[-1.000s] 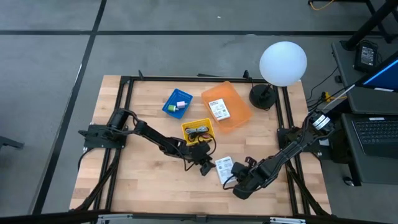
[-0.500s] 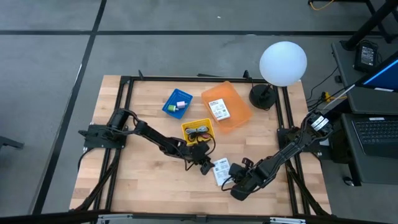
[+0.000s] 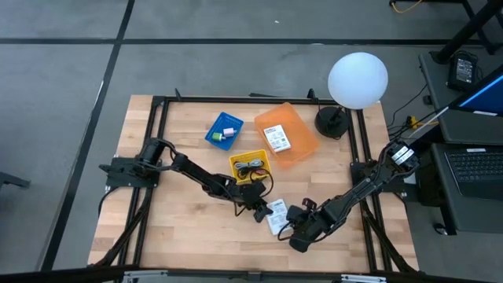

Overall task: Pick and place items into bin
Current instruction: Put the white card reader box into the orange bin

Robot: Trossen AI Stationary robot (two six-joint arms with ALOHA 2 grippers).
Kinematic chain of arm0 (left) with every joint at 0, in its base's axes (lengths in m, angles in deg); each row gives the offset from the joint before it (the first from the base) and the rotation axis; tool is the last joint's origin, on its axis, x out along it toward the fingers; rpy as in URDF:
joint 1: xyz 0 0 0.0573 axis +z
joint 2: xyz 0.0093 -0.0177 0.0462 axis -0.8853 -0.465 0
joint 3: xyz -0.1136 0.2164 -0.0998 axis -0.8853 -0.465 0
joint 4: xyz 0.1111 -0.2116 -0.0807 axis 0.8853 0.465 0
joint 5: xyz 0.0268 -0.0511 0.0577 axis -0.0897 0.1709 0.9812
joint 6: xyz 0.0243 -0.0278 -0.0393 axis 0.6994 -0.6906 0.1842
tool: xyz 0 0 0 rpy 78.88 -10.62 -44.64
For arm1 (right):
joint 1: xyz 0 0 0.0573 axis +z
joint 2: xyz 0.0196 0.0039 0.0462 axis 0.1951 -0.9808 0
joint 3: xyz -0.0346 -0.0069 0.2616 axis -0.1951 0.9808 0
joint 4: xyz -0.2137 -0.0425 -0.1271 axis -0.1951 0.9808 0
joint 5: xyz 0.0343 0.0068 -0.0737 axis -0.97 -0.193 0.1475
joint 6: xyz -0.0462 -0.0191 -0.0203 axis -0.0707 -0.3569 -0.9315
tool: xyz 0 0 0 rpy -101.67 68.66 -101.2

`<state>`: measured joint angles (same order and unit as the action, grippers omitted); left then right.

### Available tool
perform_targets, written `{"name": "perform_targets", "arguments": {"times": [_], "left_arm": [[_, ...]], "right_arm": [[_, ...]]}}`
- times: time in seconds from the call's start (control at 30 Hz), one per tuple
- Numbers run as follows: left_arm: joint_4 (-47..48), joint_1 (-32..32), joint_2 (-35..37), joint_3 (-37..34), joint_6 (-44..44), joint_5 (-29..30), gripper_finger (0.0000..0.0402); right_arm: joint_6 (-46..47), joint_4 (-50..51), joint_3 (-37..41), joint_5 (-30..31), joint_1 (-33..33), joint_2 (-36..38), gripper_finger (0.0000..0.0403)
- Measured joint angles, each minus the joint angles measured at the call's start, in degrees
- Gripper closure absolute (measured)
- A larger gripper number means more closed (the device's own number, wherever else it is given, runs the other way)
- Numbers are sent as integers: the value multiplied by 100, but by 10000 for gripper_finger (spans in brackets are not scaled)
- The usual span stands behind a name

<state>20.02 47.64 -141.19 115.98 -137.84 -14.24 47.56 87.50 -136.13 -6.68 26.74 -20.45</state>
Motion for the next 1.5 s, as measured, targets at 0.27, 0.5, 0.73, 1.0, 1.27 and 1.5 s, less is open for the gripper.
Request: {"name": "perform_targets", "arguments": {"times": [0.27, 0.5, 0.73, 1.0, 1.27, 1.5], "left_arm": [[-99, -56, 5, -8, -17, -399, 175], [-230, -76, 0, -17, -27, -494, 180], [-282, -120, -10, -23, 317, -652, 250], [-453, -22, 11, -10, 278, -1305, 360], [-464, 156, 70, -14, 741, -1954, 362], [-16, 157, 606, -27, 1265, -2138, 364]], "right_arm": [[-11, 2, -2, -3, -28, -2, 403], [-4, 4, -2, 14, -28, -2, 403], [9, -4, -2, 145, -30, -4, 403], [10, -163, -24, 198, -12, -1, 403], [-17, -63, -326, 719, 354, 19, 403], [299, 596, -504, 1026, 540, 257, 403]]}}
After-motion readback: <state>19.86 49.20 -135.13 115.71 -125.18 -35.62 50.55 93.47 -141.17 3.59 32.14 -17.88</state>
